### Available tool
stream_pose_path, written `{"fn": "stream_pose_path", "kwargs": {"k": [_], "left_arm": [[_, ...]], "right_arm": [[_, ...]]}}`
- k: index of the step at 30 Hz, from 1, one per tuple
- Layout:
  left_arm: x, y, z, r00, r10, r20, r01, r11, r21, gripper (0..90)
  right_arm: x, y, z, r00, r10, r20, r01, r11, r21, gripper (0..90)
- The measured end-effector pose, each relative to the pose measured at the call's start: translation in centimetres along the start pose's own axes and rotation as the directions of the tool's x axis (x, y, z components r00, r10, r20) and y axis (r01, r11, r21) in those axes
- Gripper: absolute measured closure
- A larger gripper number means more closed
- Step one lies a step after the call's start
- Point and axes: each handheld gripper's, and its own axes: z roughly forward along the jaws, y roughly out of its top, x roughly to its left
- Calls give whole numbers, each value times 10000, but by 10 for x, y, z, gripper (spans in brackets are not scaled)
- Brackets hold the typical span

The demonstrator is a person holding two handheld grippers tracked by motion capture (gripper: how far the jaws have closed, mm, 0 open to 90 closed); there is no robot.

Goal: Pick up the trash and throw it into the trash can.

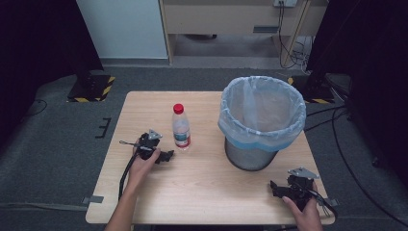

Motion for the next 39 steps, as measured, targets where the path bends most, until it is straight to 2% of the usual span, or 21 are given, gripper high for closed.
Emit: {"fn": "stream_pose_path", "kwargs": {"k": [5, 8, 9, 10, 11, 12, 13, 15, 17, 18, 20, 24, 25, 26, 29, 35, 37, 38, 39], "left_arm": [[0, 1, 1, 10000, 53, 13, -53, 10000, -6, 0], [2, 2, 0, 9996, 255, 150, -254, 9997, -22, 21], [2, 1, -3, 9991, 413, -37, -413, 9991, -48, 32], [2, 1, -3, 9991, 413, -37, -413, 9991, -48, 34], [1, 1, -11, 9993, 381, 43, -380, 9987, -326, 33], [1, 1, -11, 9993, 381, 43, -380, 9987, -326, 30], [-3, 2, -19, 9991, 421, 82, -415, 9975, -567, 29], [-6, 3, -23, 9988, 476, 67, -470, 9963, -713, 29], [-10, 5, -28, 9986, 456, 263, -427, 9940, -1004, 25], [-10, 5, -28, 9986, 456, 263, -427, 9940, -1004, 24], [-17, 8, -29, 9959, 861, 281, -823, 9897, -1175, 24], [-23, 12, -29, 9948, 923, 421, -863, 9882, -1268, 23], [-28, 15, -30, 9927, 1120, 456, -1045, 9842, -1430, 23], [-28, 15, -30, 9927, 1120, 456, -1045, 9842, -1430, 23], [-33, 22, -33, 9915, 1149, 609, -1022, 9780, -1816, 27], [-35, 30, -32, 9914, 937, 917, -688, 9672, -2445, 33], [-34, 32, -31, 9924, 731, 995, -417, 9570, -2870, 51], [-34, 32, -31, 9924, 731, 995, -417, 9570, -2870, 54], [-33, 33, -30, 9920, 656, 1075, -303, 9527, -3025, 54]], "right_arm": [[0, 0, 0, 10000, 0, 2, 0, 10000, 1, 3], [0, 0, 0, 10000, 5, 7, -5, 10000, -1, 3], [0, 0, 0, 10000, 16, 12, -16, 10000, -2, 3], [0, 0, 0, 10000, 16, 12, -16, 10000, -2, 3], [0, 0, 0, 10000, 23, 19, -23, 10000, -15, 3], [0, 0, 0, 10000, 23, 19, -23, 10000, -15, 3], [0, 0, 0, 10000, 15, 13, -15, 10000, -1, 3], [0, 0, 0, 10000, 18, 13, -18, 10000, -1, 3], [0, 0, 0, 10000, 14, 13, -14, 10000, 3, 3], [0, 0, 0, 10000, 21, 18, -21, 10000, -15, 3], [0, 0, 0, 10000, 23, 17, -23, 10000, -16, 3], [-1, 1, 1, 10000, -21, 27, 22, 10000, -14, 3], [-1, 1, 1, 10000, -18, 27, 18, 10000, -11, 3], [-1, 1, 1, 10000, -18, 27, 18, 10000, -11, 3], [-1, 1, 1, 10000, -2, 25, 2, 10000, -1, 3], [-1, 1, 1, 10000, -14, 28, 14, 10000, -10, 3], [-1, 1, 1, 10000, -15, 29, 15, 10000, -10, 3], [-1, 1, 1, 10000, -15, 29, 15, 10000, -10, 3], [-1, 1, 1, 10000, -12, 29, 12, 10000, -11, 3]]}}
